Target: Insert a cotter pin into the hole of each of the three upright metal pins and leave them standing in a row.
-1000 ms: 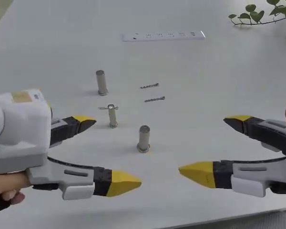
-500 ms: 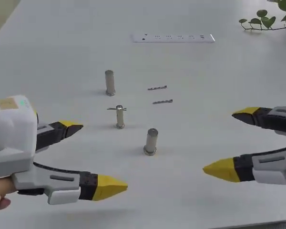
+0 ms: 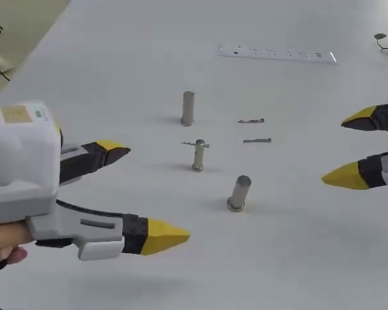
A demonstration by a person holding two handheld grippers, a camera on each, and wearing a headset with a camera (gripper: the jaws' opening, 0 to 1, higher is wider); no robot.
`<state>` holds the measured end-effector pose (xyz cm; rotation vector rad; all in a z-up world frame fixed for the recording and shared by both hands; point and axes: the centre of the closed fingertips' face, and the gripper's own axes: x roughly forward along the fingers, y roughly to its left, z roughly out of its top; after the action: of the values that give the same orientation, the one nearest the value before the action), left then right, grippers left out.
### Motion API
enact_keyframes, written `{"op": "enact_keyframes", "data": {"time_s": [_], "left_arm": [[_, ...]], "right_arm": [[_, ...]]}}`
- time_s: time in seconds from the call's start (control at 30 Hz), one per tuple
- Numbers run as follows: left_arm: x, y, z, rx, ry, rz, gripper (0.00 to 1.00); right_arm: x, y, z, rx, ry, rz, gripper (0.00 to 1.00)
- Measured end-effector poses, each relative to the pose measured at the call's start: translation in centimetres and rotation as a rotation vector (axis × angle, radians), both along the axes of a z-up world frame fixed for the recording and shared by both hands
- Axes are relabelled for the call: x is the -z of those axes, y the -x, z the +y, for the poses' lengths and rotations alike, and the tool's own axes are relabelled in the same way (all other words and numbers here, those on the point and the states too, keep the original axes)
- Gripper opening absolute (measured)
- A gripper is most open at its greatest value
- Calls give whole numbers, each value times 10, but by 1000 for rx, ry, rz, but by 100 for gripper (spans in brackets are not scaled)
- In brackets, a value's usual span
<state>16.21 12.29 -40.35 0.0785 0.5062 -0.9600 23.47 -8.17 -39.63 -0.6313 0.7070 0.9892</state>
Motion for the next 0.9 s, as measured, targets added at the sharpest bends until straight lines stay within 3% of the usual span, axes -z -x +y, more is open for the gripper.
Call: {"op": "enact_keyframes", "data": {"time_s": [0.13, 0.2, 0.27, 0.53, 0.73, 0.9], "left_arm": [[1, 2, 5, -5, -10, 1, 93], [2, 2, 5, -30, 35, 22, 92], [7, 4, 8, -46, 45, 52, 92], [14, 13, 16, -82, 43, 72, 92], [11, 15, 23, -86, 32, 58, 91], [7, 11, 32, -122, 54, 56, 90]], "right_arm": [[2, -18, 7, -1, 9, 34, 52], [1, -28, 14, -13, -5, 29, 45], [3, -36, 21, -28, -1, 32, 39], [22, -42, 43, -165, 112, 58, 30], [47, -46, 46, -225, 189, 109, 20], [58, -58, 52, -234, 212, 109, 13]]}}
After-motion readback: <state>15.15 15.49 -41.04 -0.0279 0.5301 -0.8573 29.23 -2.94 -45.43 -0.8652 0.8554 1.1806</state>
